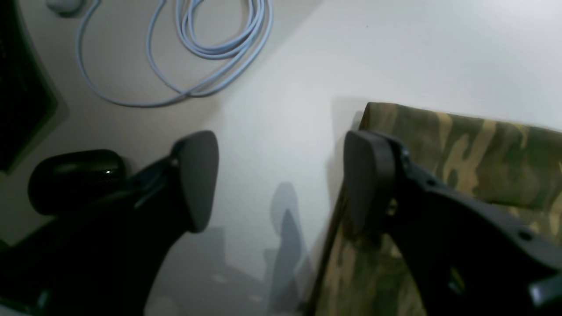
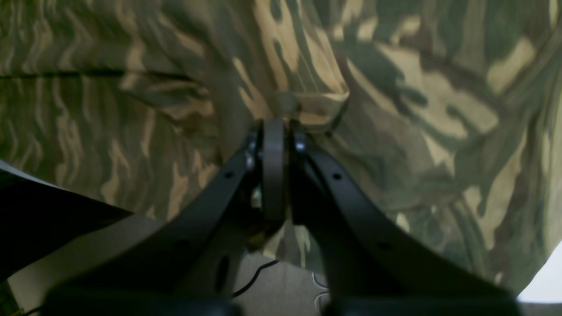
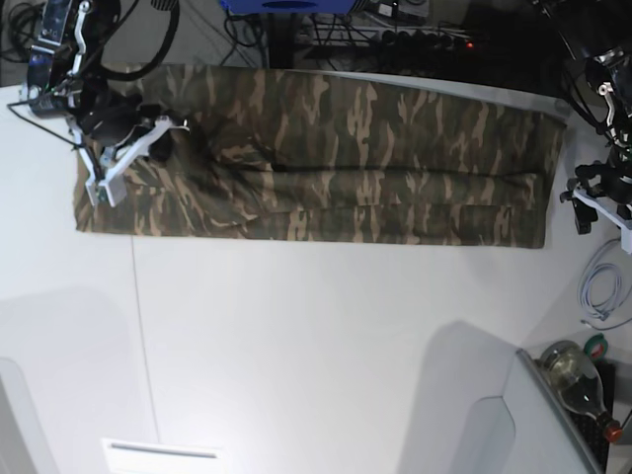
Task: Layout the t-shirt on the table in an organized manner, then fold the t-shirt properly
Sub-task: 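Move the right gripper to the folded shirt end and press it flat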
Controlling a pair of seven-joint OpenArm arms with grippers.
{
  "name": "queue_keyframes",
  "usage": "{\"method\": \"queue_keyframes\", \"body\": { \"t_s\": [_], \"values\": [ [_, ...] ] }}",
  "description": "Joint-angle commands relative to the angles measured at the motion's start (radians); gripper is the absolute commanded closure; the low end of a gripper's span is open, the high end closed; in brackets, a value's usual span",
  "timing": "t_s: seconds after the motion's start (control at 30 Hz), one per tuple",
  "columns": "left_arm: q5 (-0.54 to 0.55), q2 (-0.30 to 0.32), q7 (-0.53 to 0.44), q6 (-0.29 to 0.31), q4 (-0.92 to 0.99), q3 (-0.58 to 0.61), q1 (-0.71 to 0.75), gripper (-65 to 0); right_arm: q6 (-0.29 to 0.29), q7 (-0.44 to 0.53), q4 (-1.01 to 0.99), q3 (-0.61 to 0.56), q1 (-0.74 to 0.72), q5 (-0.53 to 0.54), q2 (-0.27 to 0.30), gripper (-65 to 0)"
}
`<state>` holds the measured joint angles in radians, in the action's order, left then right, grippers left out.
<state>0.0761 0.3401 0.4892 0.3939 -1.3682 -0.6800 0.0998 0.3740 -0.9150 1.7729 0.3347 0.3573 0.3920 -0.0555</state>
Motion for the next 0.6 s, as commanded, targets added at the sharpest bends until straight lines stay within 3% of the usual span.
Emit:
{"method": "queue_keyframes", "body": {
  "t_s": [0.0, 0.1, 0.17, 0.33, 0.43, 0.5, 0.57],
  "values": [
    [0.006, 0.032, -0.020, -0.008, -0.015, -0.010, -0.008, -42.8, -0.005, 0.033, 0.015, 0.004, -0.002, 0.012, 0.001, -12.0],
    [0.001, 0.047, -0.020, -0.008, -0.015, -0.010, 0.001, -42.8, -0.007, 0.040, 0.023, 0.036, 0.007, 0.009, 0.003, -25.2],
    [0.011, 0.073, -0.022, -0.008, -0.015, -0.010, 0.021, -42.8, -0.008, 0.053, 0.041, 0.063, 0.016, 0.008, 0.003, -26.9],
    [0.011, 0.083, -0.022, -0.008, -0.015, -0.011, 0.045, -42.6, 0.003, 0.132, 0.121, 0.037, 0.038, 0.009, 0.009, -20.0],
    [0.011, 0.083, -0.022, -0.008, -0.015, -0.011, 0.053, -42.1, 0.003, 0.164, 0.121, -0.078, 0.023, 0.008, 0.042, -9.0],
    [0.011, 0.083, -0.022, -0.008, -0.015, -0.011, 0.054, -34.2, -0.008, 0.178, 0.087, -0.167, -0.011, 0.008, 0.069, -2.7],
    [0.011, 0.083, -0.022, -0.008, -0.012, -0.011, 0.054, -17.6, -0.008, 0.188, 0.022, -0.202, -0.051, 0.008, 0.079, -2.4]
  ]
}}
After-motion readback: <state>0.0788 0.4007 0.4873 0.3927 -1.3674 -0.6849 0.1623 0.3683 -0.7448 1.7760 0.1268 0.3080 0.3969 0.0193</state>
